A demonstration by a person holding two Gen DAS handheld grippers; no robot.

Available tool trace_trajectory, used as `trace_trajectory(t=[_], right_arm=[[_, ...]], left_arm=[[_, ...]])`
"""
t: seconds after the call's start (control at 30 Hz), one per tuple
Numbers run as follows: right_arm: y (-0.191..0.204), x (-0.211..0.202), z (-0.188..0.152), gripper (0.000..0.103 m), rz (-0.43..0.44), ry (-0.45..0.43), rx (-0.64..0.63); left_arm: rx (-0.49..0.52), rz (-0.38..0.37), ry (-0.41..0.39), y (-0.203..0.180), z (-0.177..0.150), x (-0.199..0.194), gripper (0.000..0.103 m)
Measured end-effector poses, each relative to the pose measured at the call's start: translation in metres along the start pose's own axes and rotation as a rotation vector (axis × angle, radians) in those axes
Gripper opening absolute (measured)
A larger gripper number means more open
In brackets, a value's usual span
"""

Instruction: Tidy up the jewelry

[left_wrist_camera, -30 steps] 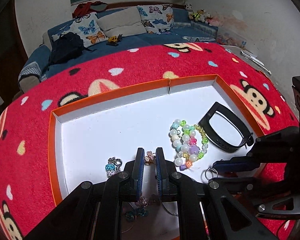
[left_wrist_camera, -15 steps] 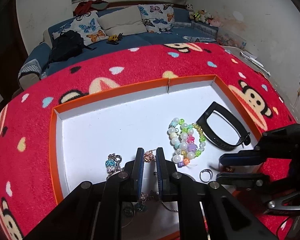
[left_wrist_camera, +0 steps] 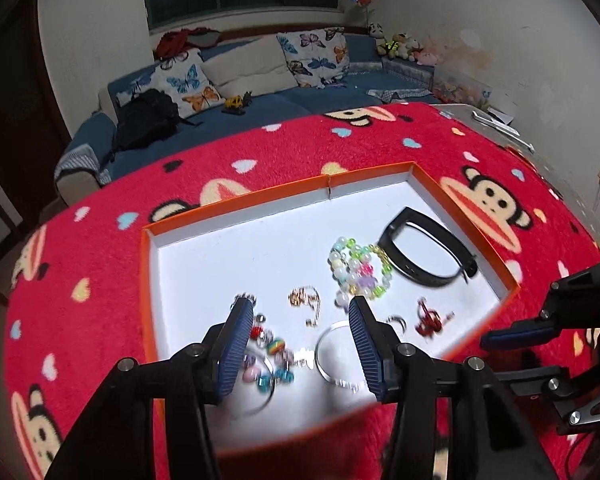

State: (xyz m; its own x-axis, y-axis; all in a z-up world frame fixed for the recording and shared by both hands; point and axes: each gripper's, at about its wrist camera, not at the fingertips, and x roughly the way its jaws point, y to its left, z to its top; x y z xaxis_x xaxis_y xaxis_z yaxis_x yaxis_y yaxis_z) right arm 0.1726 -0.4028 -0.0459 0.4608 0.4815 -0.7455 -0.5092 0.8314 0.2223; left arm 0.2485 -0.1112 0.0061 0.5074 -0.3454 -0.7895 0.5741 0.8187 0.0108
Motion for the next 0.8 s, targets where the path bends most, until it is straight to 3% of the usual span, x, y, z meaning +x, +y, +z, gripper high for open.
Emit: trace_trajectory(t=[0.33,0.5,0.8], right_arm=[[0.034,-0.007,-0.045,0.027,0.037,0.047,-0.057],[0.042,-0.001,-0.055,0.027,0.045,0.062,-0.076],[0.047,0.008,-0.056,0.023,0.041,0.065,-0.095]], left_arm=[[-0.002,-0.018,-0.036,-0.024,-0.047,-0.058,0.054],[-0.005,-0.03,-0.027,-0.037,-0.076,-0.068,0.053],[-0.049,-0.06,0.035,-0.042,-0.122,-0.059,0.032]])
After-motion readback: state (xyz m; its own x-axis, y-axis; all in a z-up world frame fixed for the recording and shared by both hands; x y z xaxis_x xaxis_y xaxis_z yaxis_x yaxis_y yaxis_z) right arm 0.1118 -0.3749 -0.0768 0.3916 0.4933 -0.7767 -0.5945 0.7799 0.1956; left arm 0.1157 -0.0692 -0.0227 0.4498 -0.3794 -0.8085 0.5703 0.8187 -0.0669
